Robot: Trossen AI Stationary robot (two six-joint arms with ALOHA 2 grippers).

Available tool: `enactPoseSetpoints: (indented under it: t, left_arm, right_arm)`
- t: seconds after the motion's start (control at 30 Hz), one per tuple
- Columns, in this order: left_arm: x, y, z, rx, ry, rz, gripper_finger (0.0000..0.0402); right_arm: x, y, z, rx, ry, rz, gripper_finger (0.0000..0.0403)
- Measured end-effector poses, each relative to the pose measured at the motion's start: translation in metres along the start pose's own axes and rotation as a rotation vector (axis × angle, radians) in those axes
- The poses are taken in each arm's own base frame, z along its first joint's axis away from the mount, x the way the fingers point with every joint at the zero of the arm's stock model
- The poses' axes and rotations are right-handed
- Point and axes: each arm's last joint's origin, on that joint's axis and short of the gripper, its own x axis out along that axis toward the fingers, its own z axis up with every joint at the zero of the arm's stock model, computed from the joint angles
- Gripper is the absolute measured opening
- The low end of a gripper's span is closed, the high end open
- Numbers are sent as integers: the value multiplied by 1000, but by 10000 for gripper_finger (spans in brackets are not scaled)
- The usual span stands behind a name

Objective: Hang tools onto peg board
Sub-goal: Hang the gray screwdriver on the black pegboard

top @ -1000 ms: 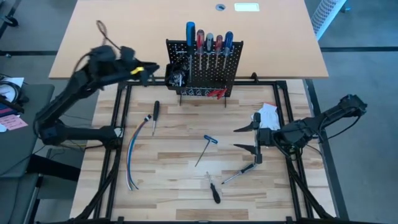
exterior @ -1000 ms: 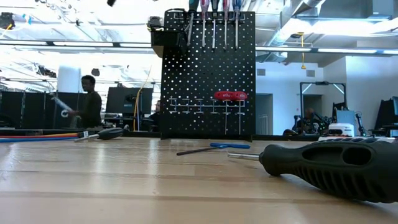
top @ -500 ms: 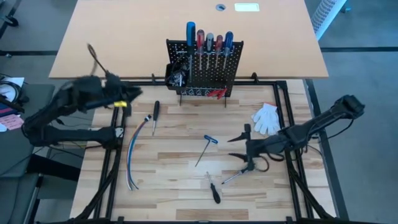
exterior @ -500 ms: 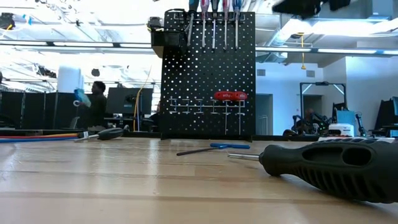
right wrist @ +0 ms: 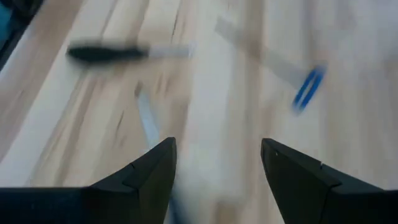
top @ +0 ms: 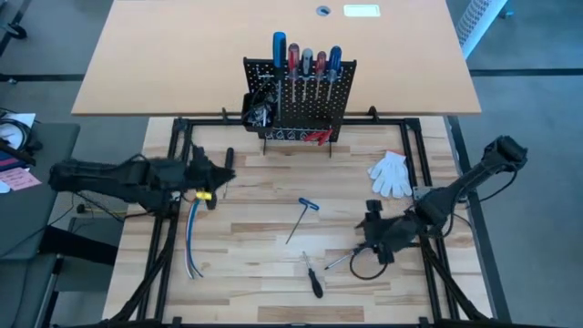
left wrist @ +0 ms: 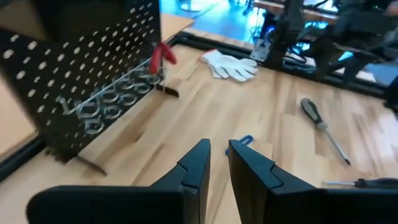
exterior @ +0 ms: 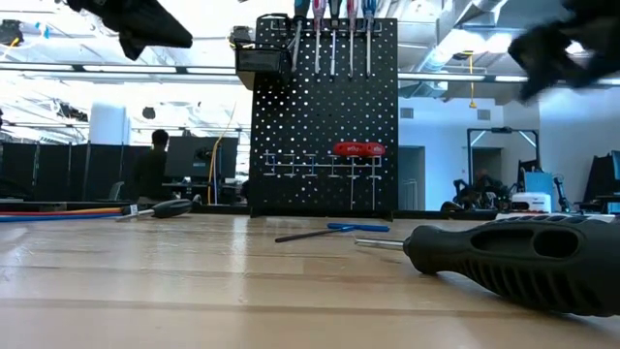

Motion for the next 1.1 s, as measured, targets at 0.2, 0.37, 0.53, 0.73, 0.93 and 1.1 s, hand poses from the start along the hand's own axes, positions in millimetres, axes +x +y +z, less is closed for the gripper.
enactPoseSetpoints:
  t: [0.2,0.37,0.53,0.73,0.93,1.1]
  left_arm:
    - [9,-37,-13,113,-58,-84,45]
    - [19,-74,-25,199,-89,-147,45]
    - [37,-109,-42,273,-101,-178,45]
    - [63,-138,-64,325,-147,-201,45]
    - [86,-154,-87,356,-167,-215,45]
    - [105,-162,-94,353,-156,-204,73]
  right_arm:
    - [5,15,-39,165,188,81,244]
    - [12,21,-74,203,245,50,244]
    - [21,17,-93,196,193,-43,244]
    - [29,17,-95,181,101,1,244]
    - [40,21,-100,75,99,34,244]
    - [50,23,-105,56,154,12,235]
